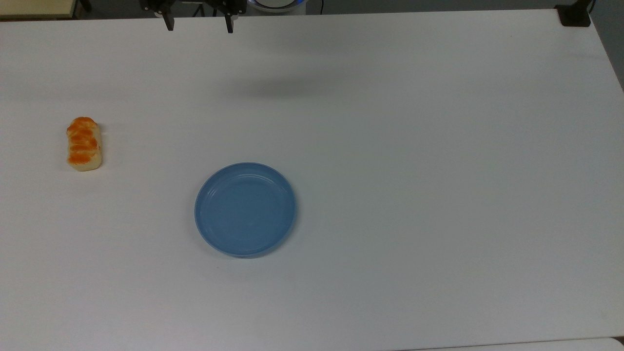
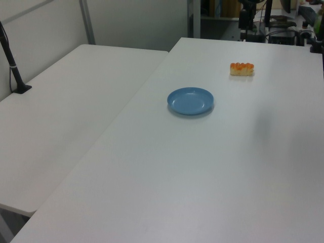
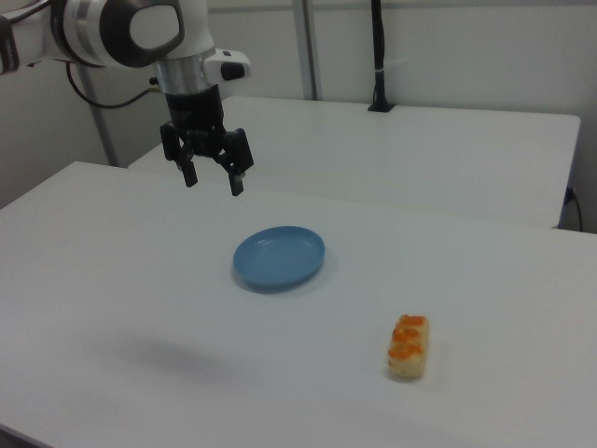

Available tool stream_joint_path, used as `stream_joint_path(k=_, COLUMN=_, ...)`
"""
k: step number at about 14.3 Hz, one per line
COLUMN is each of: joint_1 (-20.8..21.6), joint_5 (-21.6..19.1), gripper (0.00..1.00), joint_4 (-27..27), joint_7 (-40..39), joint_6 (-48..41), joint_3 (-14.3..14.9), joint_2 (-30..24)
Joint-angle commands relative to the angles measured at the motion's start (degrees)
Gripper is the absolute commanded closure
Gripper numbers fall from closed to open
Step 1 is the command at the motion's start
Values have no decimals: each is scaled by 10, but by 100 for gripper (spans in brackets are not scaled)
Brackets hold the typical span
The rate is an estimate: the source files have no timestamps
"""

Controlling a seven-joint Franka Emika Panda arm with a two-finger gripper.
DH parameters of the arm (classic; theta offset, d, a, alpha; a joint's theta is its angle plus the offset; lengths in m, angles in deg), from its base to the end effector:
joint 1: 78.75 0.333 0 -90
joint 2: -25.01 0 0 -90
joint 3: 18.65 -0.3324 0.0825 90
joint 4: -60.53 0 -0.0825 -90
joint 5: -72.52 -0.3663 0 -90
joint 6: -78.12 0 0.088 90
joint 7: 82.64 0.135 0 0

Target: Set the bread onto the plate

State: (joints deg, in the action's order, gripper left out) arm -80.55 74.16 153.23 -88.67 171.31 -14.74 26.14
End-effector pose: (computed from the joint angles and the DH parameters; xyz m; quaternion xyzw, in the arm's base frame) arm 0.5435 -0.0577 0.5857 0.9999 0.0037 -0.0071 0.0143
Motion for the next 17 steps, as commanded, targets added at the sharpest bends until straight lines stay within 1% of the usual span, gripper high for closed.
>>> stream_joint_path(k=1, joint_1=8, joint_5=9, gripper=0, joint_4=6, joint_7=-7, joint_6=-13, joint_3=3, joint_2=-7)
stream_joint_path(k=5, joint_1=3, joint_5=12, gripper=0, joint_4=4, joint_7=-16, joint_6=-55, joint_3=7, joint_2=-10)
stream_joint_path(k=9, joint_1=-31, joint_5=23, gripper=0, joint_4=2, joint_7=-99, joint_6=-42, joint_3=14, joint_2=-8)
stream_joint_path(k=11, joint_1=-78, joint_5=20, gripper=0, joint_4=4, joint_7=-175, joint_6=-13, joint_3=16, joint_2=-3)
stream_joint_path(k=13, joint_1=-115, joint_5=14, gripper=0, joint_4=15, joint_7=-268, joint_6=26, joint_3=28, joint_2=10)
stream_joint_path(k=14, joint_1=-125, joint_5=9, gripper=0, joint_4=20, joint_7=-286, joint_6=54, joint_3=36, joint_2=21)
stream_joint_path(k=15, joint_1=-133, joint_5=-1, gripper=0, joint_4=22, joint_7=-286, joint_6=83, joint_3=44, joint_2=37)
stream_joint_path(k=17, joint_1=-135, joint_5=-22, gripper=0, joint_4=25, joint_7=-286, joint_6=132, joint_3=64, joint_2=67)
